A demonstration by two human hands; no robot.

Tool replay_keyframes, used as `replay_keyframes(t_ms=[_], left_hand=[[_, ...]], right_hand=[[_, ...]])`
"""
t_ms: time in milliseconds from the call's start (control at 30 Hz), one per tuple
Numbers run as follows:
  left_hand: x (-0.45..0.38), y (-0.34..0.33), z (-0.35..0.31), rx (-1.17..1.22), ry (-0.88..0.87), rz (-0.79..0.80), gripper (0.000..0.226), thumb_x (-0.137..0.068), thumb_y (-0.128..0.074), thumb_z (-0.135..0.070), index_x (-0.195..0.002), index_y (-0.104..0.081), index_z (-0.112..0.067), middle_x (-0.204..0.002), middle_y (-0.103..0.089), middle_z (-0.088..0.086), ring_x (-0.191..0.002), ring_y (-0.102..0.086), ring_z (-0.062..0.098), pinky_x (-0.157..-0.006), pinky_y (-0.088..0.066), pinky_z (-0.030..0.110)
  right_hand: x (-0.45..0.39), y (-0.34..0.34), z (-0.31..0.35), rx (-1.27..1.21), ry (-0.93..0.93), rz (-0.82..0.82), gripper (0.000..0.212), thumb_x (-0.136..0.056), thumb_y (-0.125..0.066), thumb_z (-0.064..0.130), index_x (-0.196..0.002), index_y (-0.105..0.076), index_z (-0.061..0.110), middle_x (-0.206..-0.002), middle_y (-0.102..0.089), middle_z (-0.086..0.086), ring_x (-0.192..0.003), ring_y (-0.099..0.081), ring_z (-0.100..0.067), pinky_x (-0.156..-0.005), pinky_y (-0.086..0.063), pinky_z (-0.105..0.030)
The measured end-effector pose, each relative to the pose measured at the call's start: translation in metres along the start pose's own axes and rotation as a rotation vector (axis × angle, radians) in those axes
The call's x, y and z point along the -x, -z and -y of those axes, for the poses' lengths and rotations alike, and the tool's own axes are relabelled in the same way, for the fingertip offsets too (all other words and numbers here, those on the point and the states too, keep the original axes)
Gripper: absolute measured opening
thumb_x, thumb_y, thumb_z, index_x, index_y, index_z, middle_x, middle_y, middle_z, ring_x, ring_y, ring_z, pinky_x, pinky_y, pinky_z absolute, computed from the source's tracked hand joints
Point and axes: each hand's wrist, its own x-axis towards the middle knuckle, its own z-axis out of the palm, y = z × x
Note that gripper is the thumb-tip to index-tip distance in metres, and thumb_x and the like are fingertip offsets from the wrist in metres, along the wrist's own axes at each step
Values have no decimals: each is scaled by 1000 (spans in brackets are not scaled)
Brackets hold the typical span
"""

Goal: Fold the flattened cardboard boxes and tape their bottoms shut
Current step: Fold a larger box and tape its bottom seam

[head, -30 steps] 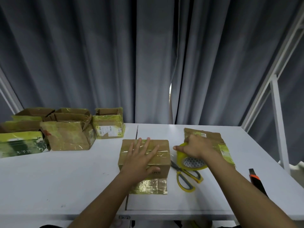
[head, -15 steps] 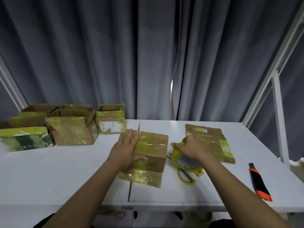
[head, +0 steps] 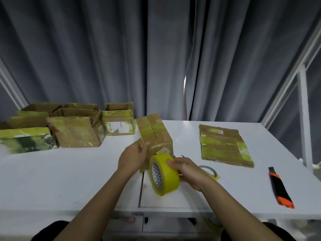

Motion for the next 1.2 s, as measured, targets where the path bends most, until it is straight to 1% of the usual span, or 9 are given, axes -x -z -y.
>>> replay_keyframes(t_ms=[167,300,400,467,600,700,833,1067,1200], left_hand=[[21,1,-3,133,90,279,53,-93,-39,-59,-60,-38,-18,-61,-44,-3,-59,-45,13,-55,-30,29],[29,5,-10,516,214,451,27,-94,-49,-46,-77,-58,-27,-75,-61,-10,-73,-56,4,-62,-42,21],[30,0,-2,652,262,453,25,-94,-56,-34,-83,-64,-13,-77,-67,2,-68,-64,8,-58,-50,17],[31,0,2,663,269,439,30,-92,-58,-34,-82,-62,-6,-79,-66,9,-66,-65,10,-54,-50,15],[32,0,8,708,257,419,31,-91,-59,-37,-84,-63,-7,-84,-64,12,-77,-64,19,-72,-51,26],[33,0,12,698,226,394,39,-86,-61,-51,-84,-62,-12,-85,-63,7,-81,-62,20,-82,-48,34],[38,1,18,809,168,512,22,-93,-56,-39,-97,-66,-20,-101,-70,0,-94,-67,14,-88,-51,31],[40,-10,27,884,150,559,19,-95,-52,-28,-105,-67,-22,-101,-71,-1,-94,-67,12,-85,-53,28],[41,-23,30,866,144,485,26,-92,-59,-29,-104,-68,-8,-94,-69,7,-88,-66,18,-81,-52,33]], right_hand=[[-1,-15,-5,-43,74,3,35,-94,-59,29,-111,-64,-1,-104,-70,-14,-92,-68,-20,-79,-56,-31],[5,-20,-4,6,119,103,23,-99,-51,20,-107,-68,6,-101,-71,-5,-95,-66,-15,-84,-55,-29],[2,-7,5,665,383,-144,24,-95,-55,26,-79,-72,21,-84,-68,-4,-84,-64,-21,-81,-53,-42],[-5,4,17,922,676,-397,19,-89,-58,17,-100,-73,18,-102,-66,-3,-94,-60,-20,-85,-51,-34],[-29,15,37,1209,735,-161,81,-87,-59,12,-152,-17,32,-162,-1,3,-148,0,-20,-115,-14,-32],[-49,13,34,1182,594,-67,77,-93,-58,15,-149,-14,43,-160,17,7,-149,-4,-21,-110,-29,-32],[-65,10,20,933,614,-91,71,-95,-56,9,-149,-21,39,-161,8,1,-143,-26,-13,-98,-30,-13],[-78,5,5,882,604,-196,73,-93,-55,8,-145,-21,46,-129,-61,-8,-108,-61,-24,-95,-46,-31],[-85,5,-4,928,604,-235,74,-92,-51,6,-146,-22,46,-115,-67,-13,-95,-63,-29,-88,-47,-34]])
